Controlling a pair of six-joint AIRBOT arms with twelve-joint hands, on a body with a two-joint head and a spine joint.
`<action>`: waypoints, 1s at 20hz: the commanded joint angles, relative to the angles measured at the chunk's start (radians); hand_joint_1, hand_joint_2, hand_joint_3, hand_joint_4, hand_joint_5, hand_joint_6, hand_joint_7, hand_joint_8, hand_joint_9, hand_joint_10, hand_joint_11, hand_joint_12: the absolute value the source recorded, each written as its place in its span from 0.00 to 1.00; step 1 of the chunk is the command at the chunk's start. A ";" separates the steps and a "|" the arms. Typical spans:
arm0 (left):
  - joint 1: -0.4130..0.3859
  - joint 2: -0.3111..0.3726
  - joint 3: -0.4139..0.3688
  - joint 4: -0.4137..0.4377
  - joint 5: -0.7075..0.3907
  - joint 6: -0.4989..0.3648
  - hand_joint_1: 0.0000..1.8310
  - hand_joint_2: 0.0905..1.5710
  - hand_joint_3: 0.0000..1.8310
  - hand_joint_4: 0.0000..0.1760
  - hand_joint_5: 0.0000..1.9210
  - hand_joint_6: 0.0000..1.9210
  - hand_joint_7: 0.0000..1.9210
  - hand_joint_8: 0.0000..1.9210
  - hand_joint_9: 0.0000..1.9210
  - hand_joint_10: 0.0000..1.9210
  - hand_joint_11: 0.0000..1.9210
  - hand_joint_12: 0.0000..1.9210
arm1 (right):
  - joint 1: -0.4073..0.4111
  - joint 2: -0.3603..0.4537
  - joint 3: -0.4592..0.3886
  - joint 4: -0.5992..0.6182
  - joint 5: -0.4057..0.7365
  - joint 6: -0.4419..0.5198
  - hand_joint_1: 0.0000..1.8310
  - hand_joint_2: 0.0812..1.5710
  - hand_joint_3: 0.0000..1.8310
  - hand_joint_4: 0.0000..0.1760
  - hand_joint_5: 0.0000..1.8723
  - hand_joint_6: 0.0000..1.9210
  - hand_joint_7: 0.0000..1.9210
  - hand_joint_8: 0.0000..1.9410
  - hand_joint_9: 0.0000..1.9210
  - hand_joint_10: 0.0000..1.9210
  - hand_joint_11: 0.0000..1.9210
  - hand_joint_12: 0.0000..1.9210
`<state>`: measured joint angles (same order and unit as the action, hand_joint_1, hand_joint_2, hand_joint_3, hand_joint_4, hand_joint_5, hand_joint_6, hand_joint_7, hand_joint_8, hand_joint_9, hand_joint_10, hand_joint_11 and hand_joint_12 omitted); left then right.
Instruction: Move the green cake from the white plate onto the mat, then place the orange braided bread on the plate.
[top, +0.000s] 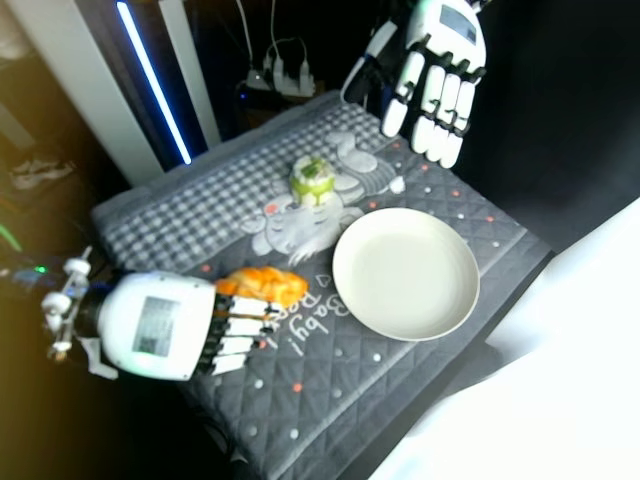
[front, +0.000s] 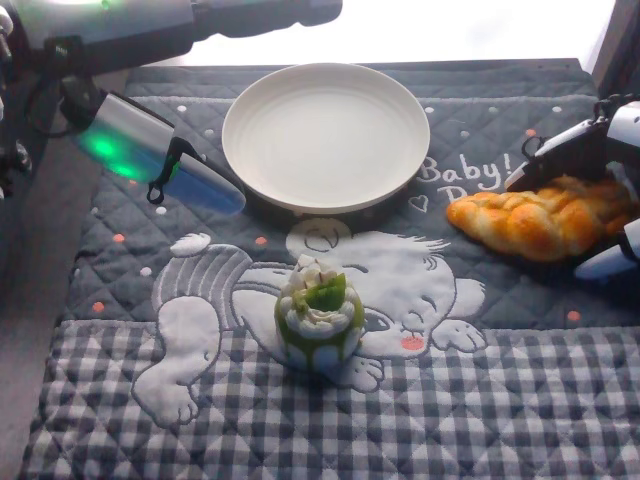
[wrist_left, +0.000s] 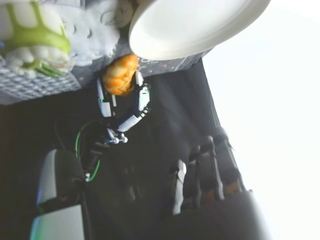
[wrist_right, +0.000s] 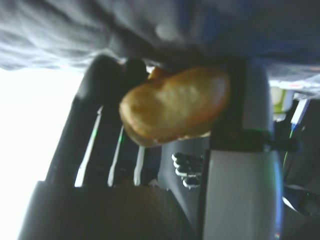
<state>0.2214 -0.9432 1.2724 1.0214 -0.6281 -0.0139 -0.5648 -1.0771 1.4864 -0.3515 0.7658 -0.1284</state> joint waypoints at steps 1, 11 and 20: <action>-0.008 0.010 0.000 -0.057 -0.058 0.010 0.45 0.50 0.00 0.66 0.01 0.00 0.01 0.00 0.04 0.00 0.06 0.03 | 0.001 0.010 0.006 0.030 0.110 -0.001 0.82 0.65 0.00 0.00 0.52 0.46 0.64 0.16 0.60 0.38 0.47 0.76; 0.005 0.006 -0.007 -0.046 -0.065 0.022 0.47 0.47 0.00 0.81 0.01 0.00 0.03 0.00 0.04 0.00 0.06 0.03 | 0.191 0.011 -0.027 0.030 0.164 -0.091 0.77 0.63 0.00 0.00 0.56 0.39 0.72 0.02 0.61 0.49 0.58 0.42; 0.005 -0.001 -0.007 -0.032 -0.069 0.029 0.45 0.45 0.00 0.86 0.01 0.00 0.01 0.00 0.02 0.00 0.05 0.04 | 0.303 -0.031 0.014 0.081 0.163 -0.175 0.77 0.63 0.00 0.00 0.57 0.35 0.72 0.03 0.65 0.40 0.63 0.30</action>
<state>0.2348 -0.9459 1.2682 1.0435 -0.6323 0.0151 -0.2764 -1.1290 1.4975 -0.3222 0.8181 -0.3042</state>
